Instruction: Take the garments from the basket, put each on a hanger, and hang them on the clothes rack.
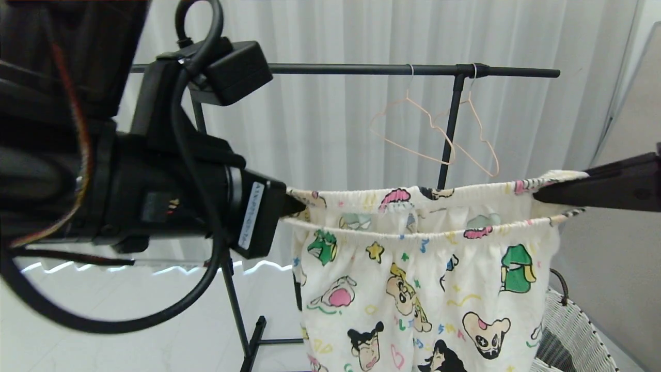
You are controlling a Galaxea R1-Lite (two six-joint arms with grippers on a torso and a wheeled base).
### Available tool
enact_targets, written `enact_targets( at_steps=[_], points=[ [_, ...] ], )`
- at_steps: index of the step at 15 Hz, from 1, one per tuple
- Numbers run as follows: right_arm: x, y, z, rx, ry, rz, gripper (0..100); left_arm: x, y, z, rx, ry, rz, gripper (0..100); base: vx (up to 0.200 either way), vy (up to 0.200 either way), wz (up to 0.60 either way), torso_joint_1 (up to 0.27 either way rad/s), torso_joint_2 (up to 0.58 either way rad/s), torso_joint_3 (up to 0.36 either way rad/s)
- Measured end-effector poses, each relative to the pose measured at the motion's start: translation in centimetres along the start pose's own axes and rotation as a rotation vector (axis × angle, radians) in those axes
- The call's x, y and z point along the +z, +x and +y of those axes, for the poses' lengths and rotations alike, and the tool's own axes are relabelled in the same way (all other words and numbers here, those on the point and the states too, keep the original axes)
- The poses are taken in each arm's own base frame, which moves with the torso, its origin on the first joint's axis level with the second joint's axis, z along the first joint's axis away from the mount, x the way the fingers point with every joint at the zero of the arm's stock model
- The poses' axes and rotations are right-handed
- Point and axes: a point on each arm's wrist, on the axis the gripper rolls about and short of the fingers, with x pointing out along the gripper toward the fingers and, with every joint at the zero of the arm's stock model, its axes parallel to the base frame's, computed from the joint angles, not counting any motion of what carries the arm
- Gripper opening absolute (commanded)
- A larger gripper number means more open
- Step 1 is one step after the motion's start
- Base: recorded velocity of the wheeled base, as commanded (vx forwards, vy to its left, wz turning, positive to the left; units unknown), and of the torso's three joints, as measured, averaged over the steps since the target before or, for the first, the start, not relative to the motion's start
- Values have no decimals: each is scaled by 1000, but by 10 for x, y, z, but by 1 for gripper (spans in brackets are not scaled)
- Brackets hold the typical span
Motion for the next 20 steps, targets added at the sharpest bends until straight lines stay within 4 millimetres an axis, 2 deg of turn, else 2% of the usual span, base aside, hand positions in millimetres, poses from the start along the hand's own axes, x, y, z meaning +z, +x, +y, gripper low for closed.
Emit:
enact_targets(
  at_steps=[5,7,10,13,15,18,20],
  points=[
    [32,38,-11,24,18,-60,0,-46,-42,-25,-148,-15,67,0,0,0,0,0,0,0],
    [40,51,-12,26,10,-62,0,-54,-53,-32,-200,11,65,0,0,0,0,0,0,0],
    [43,62,-13,24,3,-51,0,-56,-60,-33,-210,20,49,0,0,0,0,0,0,0],
    [39,62,-13,17,5,-15,0,-59,-58,-31,-158,24,47,0,0,0,0,0,0,0],
    [34,54,-13,3,6,17,0,-56,-54,-26,-118,17,45,0,0,0,0,0,0,0],
    [21,34,-10,6,6,56,0,-33,-44,-6,-4,20,-3,0,0,0,0,0,0,0],
    [6,24,-5,22,-4,85,0,-16,-37,0,28,10,-35,0,0,0,0,0,0,0]
  ],
)
